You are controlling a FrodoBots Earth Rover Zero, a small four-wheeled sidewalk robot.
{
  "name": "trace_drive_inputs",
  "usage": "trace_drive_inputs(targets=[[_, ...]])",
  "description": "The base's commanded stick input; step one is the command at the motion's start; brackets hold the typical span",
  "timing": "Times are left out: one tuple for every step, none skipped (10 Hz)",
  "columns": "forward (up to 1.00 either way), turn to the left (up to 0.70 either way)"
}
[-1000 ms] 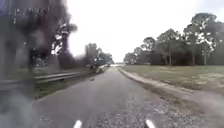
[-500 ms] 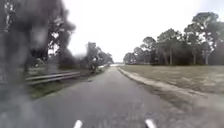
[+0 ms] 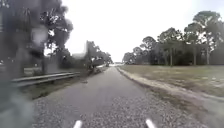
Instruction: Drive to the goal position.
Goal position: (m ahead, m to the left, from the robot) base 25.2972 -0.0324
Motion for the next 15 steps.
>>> trace_drive_inputs(targets=[[0.98, 0.00], [0.98, 0.00], [0.98, 0.00], [0.98, 0.00], [0.98, 0.00], [0.98, 0.00], [0.98, 0.00], [0.98, 0.00], [0.98, 0.00], [0.98, 0.00], [0.98, 0.00], [0.98, 0.00], [0.99, 0.00], [0.99, 0.00], [0.99, 0.00]])
